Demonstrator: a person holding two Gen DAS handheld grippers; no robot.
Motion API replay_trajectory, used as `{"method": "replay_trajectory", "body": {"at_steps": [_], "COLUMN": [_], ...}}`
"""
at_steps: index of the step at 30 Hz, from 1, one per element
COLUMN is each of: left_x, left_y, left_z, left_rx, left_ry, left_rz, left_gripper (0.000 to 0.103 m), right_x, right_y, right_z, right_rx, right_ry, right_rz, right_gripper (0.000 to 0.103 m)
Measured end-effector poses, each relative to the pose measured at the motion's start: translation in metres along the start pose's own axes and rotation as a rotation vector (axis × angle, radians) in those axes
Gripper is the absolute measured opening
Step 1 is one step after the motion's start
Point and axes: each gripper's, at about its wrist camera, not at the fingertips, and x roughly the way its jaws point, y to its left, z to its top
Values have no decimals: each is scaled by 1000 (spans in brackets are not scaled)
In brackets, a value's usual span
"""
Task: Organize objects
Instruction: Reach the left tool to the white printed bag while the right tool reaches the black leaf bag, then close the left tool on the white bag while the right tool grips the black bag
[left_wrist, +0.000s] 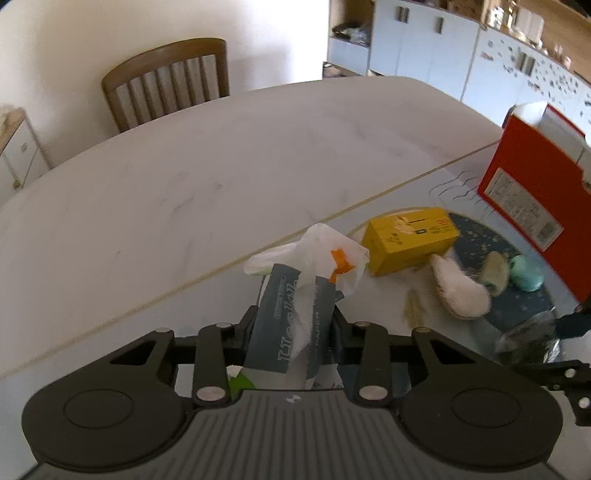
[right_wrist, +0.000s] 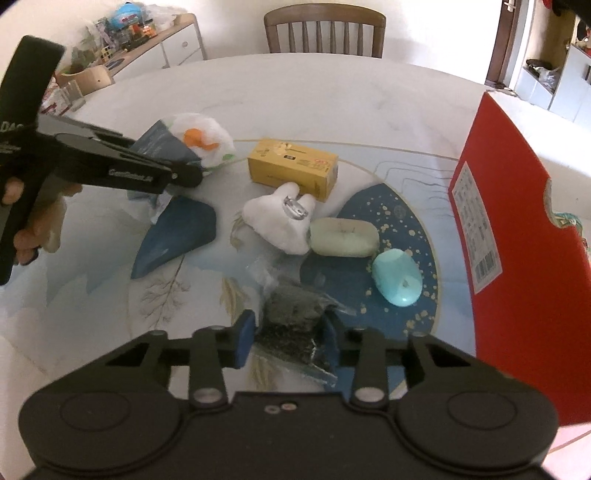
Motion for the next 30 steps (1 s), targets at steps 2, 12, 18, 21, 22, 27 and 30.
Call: {"method": "replay_trajectory", "body": {"at_steps": [2,12,18,21,22,27,30], "left_x": [-11,-72,-109,-126,-131,-147,-150], "left_y": [-4,-37,-65,-80,-86,-118,-141], "left_z": [-3,-16,-13,-10,-9,-2,2], "left_rx": [-16,-88,-96,-102,-98,-97,-79], "left_ry": [4,-8,-56,-83,-91,-103,-104], "left_rz": [18,37,12,-4,-3,-15,-24], "left_gripper": [37,37,37,37,37,37,37], "right_x": [-7,-57,-92,-111,-116,-138,-148], "right_y": [-1,-15,-27,-36,-40,-62,-75], "right_z": [-3,-14,-15,-15,-16,-19,-21], "right_rx": [2,12,21,26,29,50,62], "right_ry": [-3,-84,-140,-170,-178,-217,-235], "right_rz": [15,81,112,122,123,132,130], "right_gripper": [31,29,29,29,29,29,29]}}
